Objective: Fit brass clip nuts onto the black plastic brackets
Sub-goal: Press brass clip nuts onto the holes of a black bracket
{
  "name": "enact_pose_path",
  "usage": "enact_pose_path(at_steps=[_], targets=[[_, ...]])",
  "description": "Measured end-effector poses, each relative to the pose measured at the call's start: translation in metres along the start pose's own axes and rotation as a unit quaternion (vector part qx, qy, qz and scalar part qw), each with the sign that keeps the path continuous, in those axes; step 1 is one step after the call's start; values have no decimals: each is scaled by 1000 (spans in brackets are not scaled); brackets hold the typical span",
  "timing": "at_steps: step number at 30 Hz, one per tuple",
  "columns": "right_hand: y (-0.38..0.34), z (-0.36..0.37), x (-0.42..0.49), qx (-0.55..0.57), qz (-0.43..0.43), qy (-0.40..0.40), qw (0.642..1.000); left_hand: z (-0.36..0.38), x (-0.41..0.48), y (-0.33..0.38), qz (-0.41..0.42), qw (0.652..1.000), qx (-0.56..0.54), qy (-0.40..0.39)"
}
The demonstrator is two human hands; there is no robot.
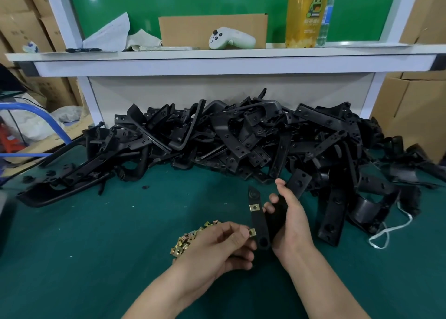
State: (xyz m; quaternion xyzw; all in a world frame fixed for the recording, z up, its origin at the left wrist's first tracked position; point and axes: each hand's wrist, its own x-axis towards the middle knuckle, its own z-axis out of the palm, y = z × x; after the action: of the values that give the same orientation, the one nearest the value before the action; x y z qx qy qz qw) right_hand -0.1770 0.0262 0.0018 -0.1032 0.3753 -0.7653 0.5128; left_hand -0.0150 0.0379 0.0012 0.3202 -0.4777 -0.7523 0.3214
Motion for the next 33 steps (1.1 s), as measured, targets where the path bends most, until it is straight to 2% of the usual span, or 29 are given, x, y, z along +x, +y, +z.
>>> enact_pose_path(at_steps=[11, 21, 33], targets=[[5, 3, -3, -20, -61, 39, 997, 0, 0, 0, 9, 998, 56, 13], [11, 2, -3, -57, -108, 30, 992, -3, -1, -2, 28, 992, 124, 6], [15, 2, 0, -74, -151, 49, 985, 4, -2, -4, 49, 983, 169, 59]])
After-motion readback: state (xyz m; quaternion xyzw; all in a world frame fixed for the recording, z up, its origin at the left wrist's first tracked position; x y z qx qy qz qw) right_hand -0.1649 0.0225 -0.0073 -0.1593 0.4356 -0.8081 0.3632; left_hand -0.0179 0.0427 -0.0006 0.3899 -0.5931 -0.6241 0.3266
